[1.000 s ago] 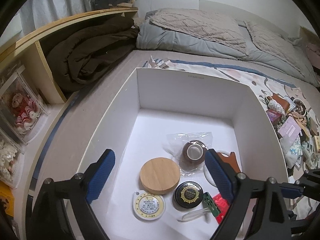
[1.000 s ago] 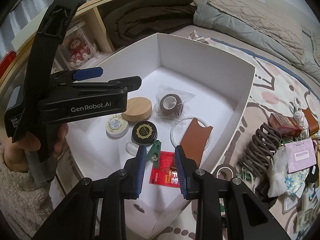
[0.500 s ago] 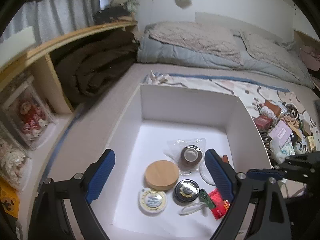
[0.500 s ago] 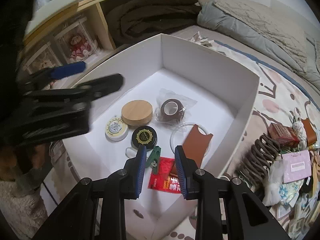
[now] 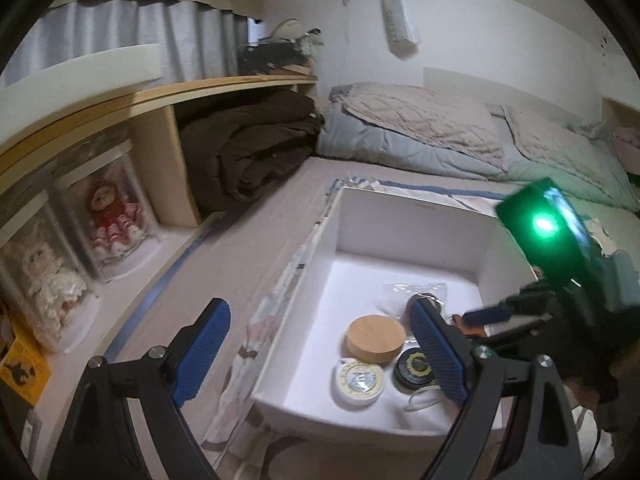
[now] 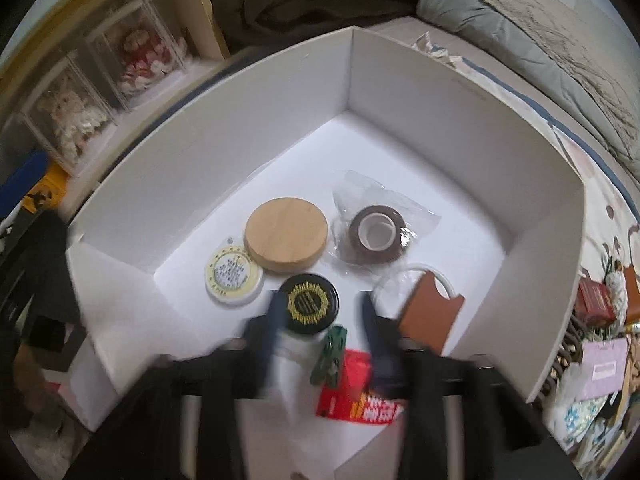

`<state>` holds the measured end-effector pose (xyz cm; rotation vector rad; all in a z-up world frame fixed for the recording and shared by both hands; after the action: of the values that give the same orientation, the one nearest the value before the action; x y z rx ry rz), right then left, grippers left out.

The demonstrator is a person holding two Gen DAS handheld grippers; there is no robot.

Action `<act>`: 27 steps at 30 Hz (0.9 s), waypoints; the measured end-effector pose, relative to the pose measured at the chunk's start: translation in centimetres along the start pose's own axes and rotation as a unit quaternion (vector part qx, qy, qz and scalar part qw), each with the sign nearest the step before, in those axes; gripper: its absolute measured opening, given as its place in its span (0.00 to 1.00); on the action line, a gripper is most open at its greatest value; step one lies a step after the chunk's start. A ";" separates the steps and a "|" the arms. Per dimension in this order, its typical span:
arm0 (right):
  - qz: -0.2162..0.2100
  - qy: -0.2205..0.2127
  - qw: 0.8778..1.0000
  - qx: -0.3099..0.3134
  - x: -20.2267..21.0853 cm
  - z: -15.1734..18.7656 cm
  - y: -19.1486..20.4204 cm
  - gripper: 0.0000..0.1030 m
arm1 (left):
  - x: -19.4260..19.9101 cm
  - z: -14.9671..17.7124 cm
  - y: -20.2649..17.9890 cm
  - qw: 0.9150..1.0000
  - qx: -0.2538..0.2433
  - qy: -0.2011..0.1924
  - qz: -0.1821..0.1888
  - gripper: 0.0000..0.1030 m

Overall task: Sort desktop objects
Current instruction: 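Withdraw both tools from the box back toward the pile on the bed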

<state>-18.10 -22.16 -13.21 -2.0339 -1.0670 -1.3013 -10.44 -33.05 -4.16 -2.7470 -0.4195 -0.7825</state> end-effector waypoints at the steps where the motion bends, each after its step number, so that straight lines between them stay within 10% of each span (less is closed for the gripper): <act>1: 0.001 0.003 1.000 -0.001 -0.4 -0.3 0.0 0.68 | 0.3 0.4 0.4 1.000 0.003 -0.005 0.000 0.89; 17: -0.002 0.110 0.994 0.018 -5.9 -2.0 1.0 0.70 | 1.2 3.5 2.7 1.000 0.014 -0.016 0.005 0.89; 27: 0.008 0.077 0.996 -0.052 -4.7 -3.0 -1.9 0.71 | 1.5 4.3 2.1 1.000 0.002 -0.008 0.002 0.89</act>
<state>-22.31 -24.92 -16.22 -1.9740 -0.9283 -1.5064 -6.48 -33.37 -7.24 -2.7514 -0.4187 -0.7597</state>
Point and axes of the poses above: each gripper's, at about its wrist camera, not at the fingertips, and x roughly against the way its jaws point, y to its left, z to its underside, the point moved 7 cm from there along -x, roughly the way its jaws point, and after that the axes turned 15 degrees about x, right-handed, at the moved point
